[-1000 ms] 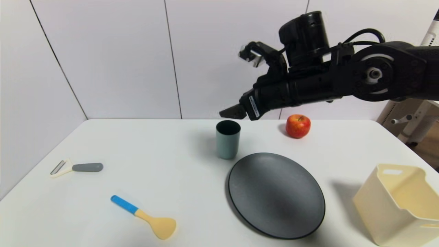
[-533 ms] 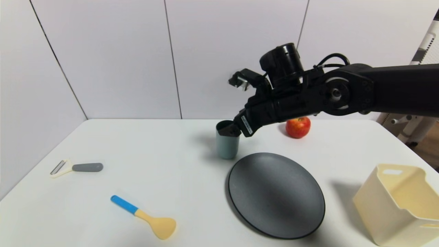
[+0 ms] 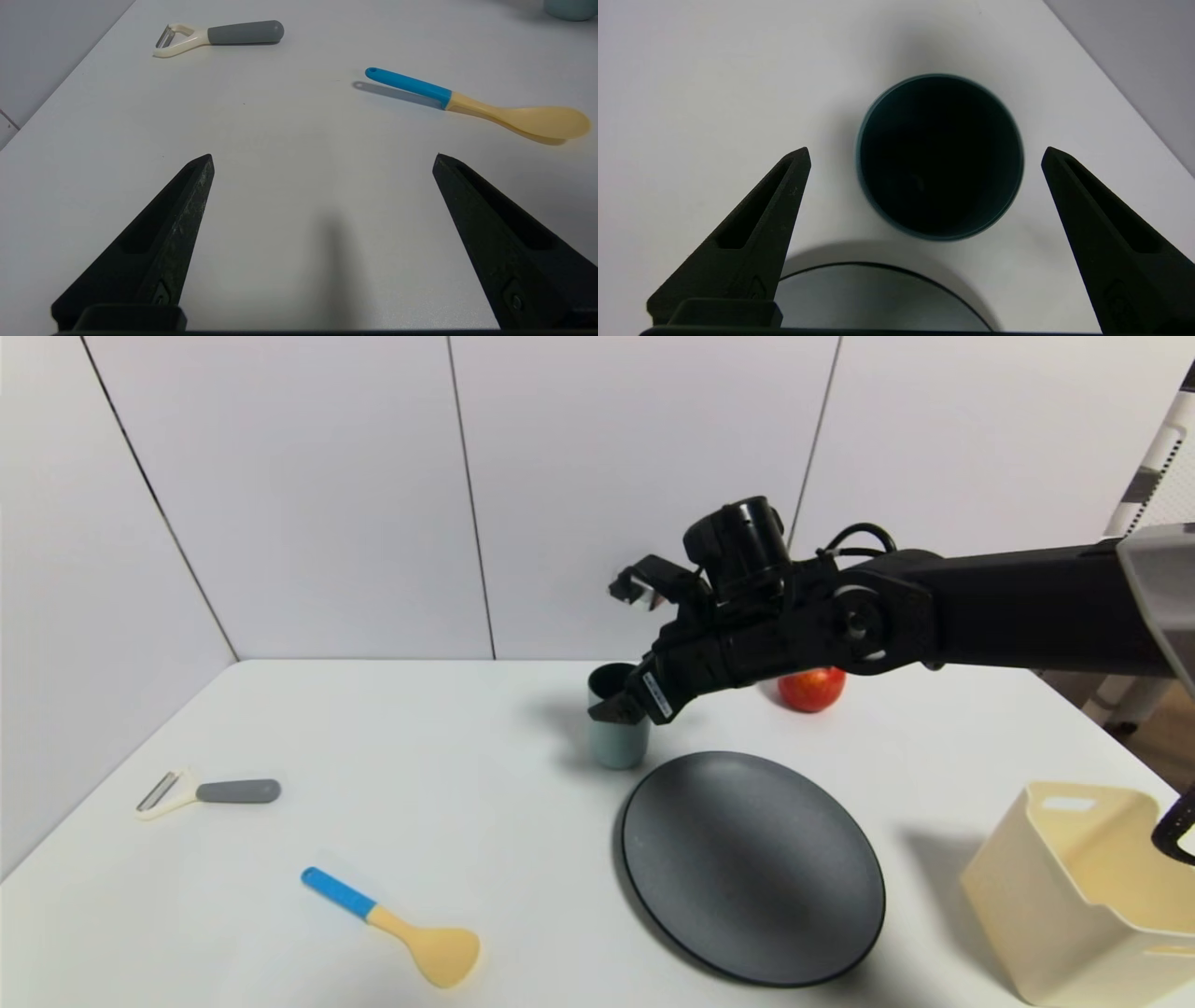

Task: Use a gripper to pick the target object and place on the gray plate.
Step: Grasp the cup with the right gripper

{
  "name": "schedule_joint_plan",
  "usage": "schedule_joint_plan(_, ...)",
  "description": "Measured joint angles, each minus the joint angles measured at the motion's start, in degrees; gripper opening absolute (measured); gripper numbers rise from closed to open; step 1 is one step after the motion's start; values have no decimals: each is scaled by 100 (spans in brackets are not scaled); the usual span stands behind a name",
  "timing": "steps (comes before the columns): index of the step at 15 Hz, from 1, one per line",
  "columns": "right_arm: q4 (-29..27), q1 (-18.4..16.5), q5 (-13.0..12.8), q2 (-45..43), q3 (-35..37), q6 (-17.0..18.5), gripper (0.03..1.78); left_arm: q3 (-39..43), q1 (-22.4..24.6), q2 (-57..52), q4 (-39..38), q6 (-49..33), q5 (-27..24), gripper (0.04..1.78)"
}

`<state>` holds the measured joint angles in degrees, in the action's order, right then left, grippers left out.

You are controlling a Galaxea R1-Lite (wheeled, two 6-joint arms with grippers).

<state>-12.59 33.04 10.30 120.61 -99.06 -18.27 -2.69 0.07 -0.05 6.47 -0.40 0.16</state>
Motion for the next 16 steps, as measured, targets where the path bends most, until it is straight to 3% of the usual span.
schedule_joint_plan(7, 163, -189, 0, 256, -24, -88, 171, -2, 0, 0, -2, -1, 5, 169)
schedule_joint_plan(16, 182, -134, 15, 389, -160, -101, 171, -2, 0, 0, 0, -1, 0, 169)
